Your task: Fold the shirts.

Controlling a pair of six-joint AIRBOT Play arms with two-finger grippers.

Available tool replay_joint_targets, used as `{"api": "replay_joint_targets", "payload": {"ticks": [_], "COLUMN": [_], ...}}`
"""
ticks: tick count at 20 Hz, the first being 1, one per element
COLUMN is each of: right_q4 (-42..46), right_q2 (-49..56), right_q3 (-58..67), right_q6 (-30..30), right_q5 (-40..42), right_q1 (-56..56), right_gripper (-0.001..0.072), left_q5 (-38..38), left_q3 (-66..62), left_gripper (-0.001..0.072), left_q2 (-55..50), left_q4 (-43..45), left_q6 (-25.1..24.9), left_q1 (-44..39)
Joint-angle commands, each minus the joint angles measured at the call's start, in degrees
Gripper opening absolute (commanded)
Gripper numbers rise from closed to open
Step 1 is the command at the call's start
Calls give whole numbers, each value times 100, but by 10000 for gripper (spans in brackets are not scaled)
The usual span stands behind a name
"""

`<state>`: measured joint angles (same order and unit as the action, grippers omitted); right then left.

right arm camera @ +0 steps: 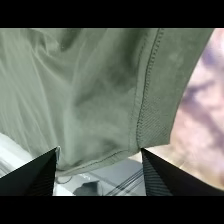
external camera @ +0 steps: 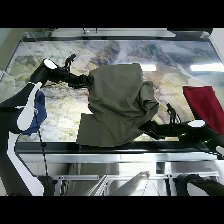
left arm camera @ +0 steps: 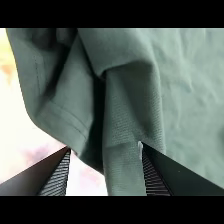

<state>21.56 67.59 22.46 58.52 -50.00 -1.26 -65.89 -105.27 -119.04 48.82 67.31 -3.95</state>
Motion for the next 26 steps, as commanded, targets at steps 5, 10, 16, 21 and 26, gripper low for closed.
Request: {"api": "replay_joint_targets", "payload": {"ticks": [5, 10, 16, 21, 26], "right_q4": [-107, -107, -170, -1279, -2686], "right_q2": [22, 81, 400, 538, 560], "right_q3": [-28, -28, -26, -22, 173], "right_q6": [4, 2, 2, -546, -1899], "right_q5": [131, 310, 354, 879, 883], "right_q1": [-157, -160, -232, -323, -393], "right_gripper": [579, 572, 570, 167, 13], "left_q5": [678, 592, 142, -472, -1207], "left_q3": [-33, -35, -35, -35, -35], "left_gripper": [463, 15, 15, 15, 15], "left_q2": [-44, -155, -85, 114, 315], "left_q4": [120, 107, 94, -273, -1001], "left_q6": [-81, -81, -79, -81, -83], "left_q1": [-11, -9, 271, 804, 1202]}}
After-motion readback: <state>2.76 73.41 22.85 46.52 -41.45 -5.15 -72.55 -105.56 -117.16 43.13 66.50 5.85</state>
